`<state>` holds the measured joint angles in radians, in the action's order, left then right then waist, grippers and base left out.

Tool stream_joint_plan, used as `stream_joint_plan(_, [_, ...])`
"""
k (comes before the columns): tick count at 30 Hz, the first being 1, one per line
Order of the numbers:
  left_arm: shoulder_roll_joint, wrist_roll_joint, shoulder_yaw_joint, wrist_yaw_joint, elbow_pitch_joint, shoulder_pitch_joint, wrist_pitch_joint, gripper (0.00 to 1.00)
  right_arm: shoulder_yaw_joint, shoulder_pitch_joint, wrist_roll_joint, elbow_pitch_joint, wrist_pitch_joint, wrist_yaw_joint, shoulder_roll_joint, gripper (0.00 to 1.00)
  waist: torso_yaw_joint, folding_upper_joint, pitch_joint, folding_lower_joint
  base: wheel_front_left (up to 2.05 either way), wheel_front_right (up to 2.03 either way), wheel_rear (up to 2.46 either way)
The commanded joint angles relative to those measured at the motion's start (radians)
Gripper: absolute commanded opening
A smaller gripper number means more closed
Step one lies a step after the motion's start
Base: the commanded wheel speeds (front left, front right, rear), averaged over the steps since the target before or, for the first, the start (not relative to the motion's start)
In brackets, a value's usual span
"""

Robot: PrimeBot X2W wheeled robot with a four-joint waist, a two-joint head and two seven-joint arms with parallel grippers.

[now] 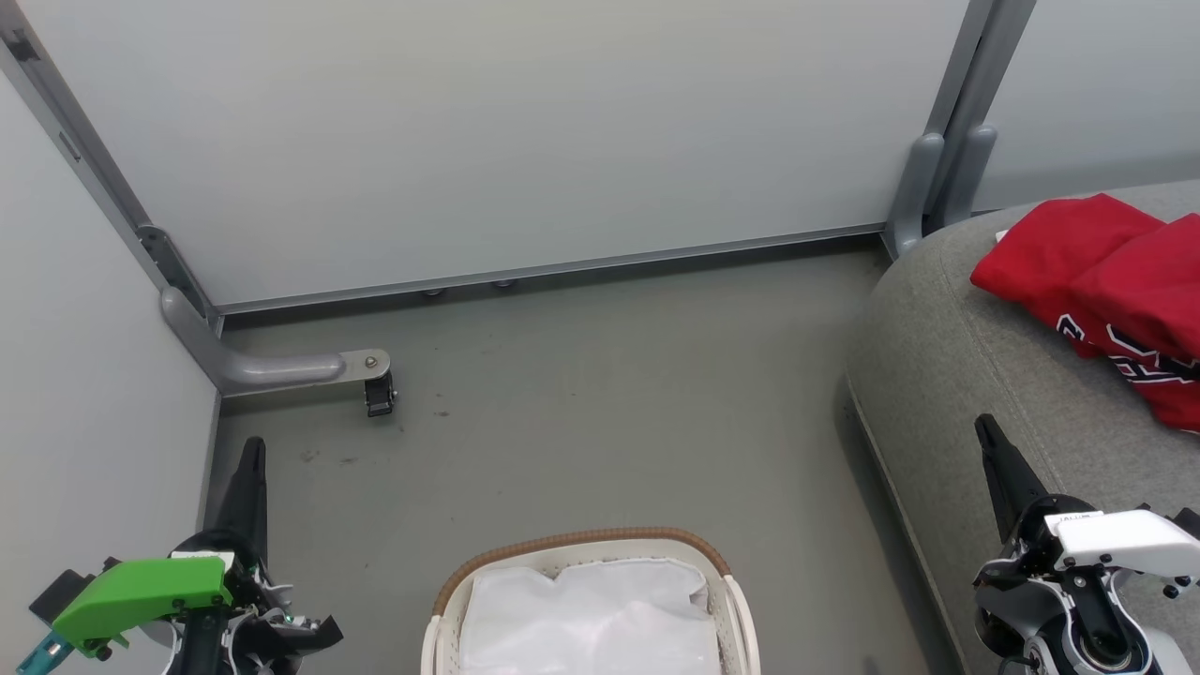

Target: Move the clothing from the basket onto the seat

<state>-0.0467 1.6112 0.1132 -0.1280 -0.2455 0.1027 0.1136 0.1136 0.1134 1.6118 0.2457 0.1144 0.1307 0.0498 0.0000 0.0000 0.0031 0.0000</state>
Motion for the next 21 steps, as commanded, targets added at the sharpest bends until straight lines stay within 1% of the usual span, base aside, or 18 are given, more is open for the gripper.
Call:
stream_joint_plan(1, [-0.007,0.003,0.003,-0.005,0.002,0.011,0.004,0.00,0.003,-0.011,0.002,-0.004,0.002,0.000,0.002,0.00,0.000,0.0000,0.000,0.0000,0.00,0.00,0.00])
stream_joint_plan(21, [-0.007,0.003,0.003,-0.005,0.002,0.011,0.004,0.00,0.003,-0.011,0.002,-0.004,0.003,0.000,0.002,0.00,0.000,0.0000,0.000,0.0000,0.00,0.00,0.00])
